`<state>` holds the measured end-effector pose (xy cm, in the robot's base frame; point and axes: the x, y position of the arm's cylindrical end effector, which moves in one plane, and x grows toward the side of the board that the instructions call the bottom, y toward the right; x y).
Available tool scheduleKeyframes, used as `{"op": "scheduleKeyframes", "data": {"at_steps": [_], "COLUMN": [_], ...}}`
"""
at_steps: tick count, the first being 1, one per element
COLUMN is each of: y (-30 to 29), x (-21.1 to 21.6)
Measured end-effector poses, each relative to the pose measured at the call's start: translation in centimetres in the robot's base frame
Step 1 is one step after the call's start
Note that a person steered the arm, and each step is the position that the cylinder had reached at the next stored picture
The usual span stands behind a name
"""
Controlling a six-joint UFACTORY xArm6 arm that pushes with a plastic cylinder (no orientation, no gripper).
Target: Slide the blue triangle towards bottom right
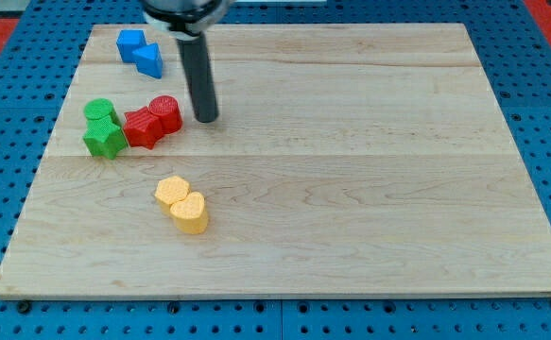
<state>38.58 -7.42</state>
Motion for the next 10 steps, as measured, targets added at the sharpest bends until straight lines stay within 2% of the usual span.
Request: {"op": "scheduleKeyframes", "data": {"at_steps": [1,2,3,6,10], "y": [5.7,6.2,2.4,2.2,2.2], "x": [0.5,1.7,2.1,-1.2,-2.8]}}
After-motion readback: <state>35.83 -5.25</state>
